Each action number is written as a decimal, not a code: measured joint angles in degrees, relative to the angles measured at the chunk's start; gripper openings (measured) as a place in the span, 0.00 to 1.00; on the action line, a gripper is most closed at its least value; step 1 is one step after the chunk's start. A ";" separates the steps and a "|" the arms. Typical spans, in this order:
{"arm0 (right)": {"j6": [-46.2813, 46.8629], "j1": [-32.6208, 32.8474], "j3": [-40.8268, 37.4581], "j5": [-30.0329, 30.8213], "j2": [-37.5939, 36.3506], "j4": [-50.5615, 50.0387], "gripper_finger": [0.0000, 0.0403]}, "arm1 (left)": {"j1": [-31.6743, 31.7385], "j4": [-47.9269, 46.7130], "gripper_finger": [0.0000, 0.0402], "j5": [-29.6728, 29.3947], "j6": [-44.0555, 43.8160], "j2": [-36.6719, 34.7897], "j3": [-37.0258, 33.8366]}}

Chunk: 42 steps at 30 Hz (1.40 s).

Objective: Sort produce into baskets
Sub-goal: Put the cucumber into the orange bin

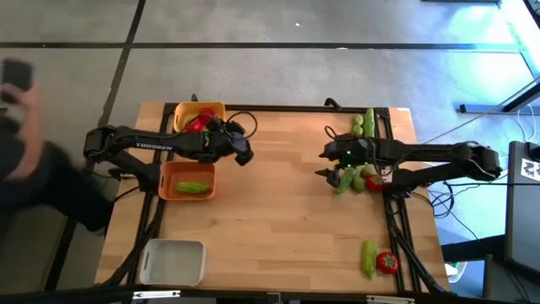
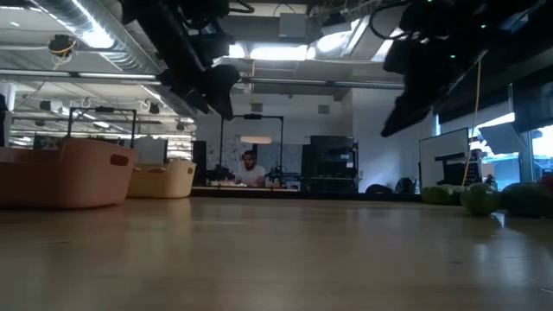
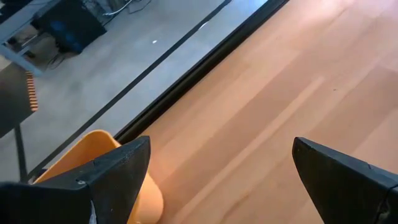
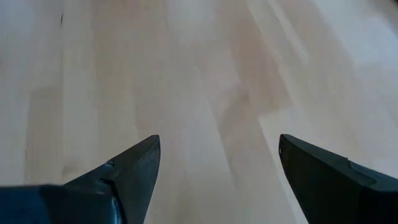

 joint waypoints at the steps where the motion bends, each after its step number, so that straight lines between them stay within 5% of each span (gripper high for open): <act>1: 0.13 -0.01 0.00 -0.02 -0.84 -1.96 0.79 | -0.32 0.15 0.97 -0.02 -0.04 0.00 0.00; 9: 2.99 0.57 0.00 -0.14 -4.64 -17.15 0.79 | -1.71 1.34 0.97 -0.02 -0.12 0.03 0.00; 20: 7.94 11.70 0.00 -0.35 -4.79 -22.79 0.79 | -1.71 1.18 0.97 -0.03 -0.30 0.04 0.00; 30: 9.58 16.54 0.00 6.63 -4.50 -29.30 0.79 | -1.71 1.18 0.97 -0.02 -0.50 0.04 0.00; 42: 10.95 16.45 -0.02 9.84 6.54 -29.68 0.79 | -1.71 0.94 0.97 -0.04 -0.52 0.04 0.00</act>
